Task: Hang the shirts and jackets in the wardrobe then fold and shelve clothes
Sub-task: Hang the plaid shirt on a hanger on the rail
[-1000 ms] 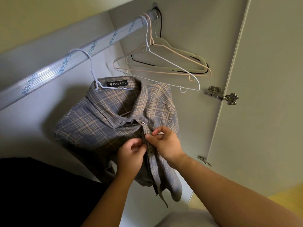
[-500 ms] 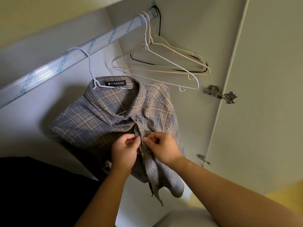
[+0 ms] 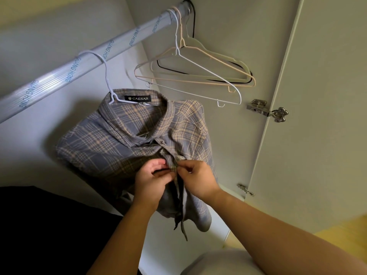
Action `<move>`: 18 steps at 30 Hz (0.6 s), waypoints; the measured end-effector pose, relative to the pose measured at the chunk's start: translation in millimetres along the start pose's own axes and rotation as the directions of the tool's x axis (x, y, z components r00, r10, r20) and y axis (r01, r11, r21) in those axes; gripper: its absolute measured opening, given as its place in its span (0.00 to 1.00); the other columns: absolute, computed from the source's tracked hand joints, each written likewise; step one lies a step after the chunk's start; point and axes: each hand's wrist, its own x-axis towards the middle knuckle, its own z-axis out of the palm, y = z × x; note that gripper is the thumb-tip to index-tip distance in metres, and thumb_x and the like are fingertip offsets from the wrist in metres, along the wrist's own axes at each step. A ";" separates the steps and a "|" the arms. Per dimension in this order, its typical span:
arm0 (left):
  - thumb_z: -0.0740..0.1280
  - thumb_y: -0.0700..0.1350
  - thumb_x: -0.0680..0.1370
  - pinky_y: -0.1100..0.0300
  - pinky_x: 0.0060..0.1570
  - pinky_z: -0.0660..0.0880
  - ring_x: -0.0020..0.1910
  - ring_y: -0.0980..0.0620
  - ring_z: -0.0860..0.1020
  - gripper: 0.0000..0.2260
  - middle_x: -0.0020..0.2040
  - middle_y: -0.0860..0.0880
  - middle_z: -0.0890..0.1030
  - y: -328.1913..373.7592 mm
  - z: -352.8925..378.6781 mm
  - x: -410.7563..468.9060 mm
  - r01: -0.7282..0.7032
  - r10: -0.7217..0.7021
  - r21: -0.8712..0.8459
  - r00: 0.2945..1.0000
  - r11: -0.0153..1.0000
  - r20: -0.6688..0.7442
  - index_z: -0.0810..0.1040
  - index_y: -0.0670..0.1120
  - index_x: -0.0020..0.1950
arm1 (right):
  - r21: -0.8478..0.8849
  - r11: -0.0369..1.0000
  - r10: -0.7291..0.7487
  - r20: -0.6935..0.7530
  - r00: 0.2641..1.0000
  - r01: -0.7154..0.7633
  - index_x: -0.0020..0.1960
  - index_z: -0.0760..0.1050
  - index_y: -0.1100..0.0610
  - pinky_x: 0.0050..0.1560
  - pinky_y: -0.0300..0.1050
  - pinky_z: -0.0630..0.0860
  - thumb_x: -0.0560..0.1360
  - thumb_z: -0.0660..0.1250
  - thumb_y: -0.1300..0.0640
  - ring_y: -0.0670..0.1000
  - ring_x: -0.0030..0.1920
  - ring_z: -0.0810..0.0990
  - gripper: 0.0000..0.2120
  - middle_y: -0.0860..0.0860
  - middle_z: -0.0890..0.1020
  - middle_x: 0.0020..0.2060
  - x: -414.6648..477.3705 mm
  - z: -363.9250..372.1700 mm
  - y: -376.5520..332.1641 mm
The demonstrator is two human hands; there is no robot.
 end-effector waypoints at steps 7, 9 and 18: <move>0.78 0.42 0.71 0.62 0.44 0.77 0.41 0.57 0.82 0.04 0.36 0.58 0.84 -7.5 -9.3 5.6 0.063 -0.032 0.368 0.995 0.928 -0.091 0.86 0.50 0.42 | 0.005 0.996 0.088 -0.033 0.996 -0.088 0.53 0.84 0.51 0.51 0.34 0.76 0.80 0.66 0.56 0.44 0.46 0.81 0.08 0.43 0.84 0.42 5.4 -1.2 7.4; 0.77 0.44 0.72 0.62 0.43 0.75 0.41 0.57 0.81 0.02 0.35 0.59 0.83 -8.4 -11.3 3.8 0.032 0.003 0.442 0.997 0.896 -0.078 0.87 0.50 0.42 | 0.054 0.986 0.157 -0.018 0.987 -0.155 0.50 0.83 0.52 0.51 0.46 0.80 0.80 0.66 0.57 0.48 0.42 0.81 0.07 0.47 0.84 0.39 5.2 -1.0 10.0; 0.69 0.42 0.79 0.57 0.39 0.72 0.40 0.46 0.79 0.06 0.40 0.49 0.80 -13.2 -17.6 -0.9 -0.168 0.284 0.701 0.957 0.694 -0.052 0.73 0.46 0.46 | 0.256 0.903 0.322 0.130 0.938 -0.346 0.44 0.81 0.53 0.42 0.46 0.80 0.77 0.64 0.69 0.49 0.36 0.79 0.14 0.49 0.81 0.33 5.1 -1.8 11.4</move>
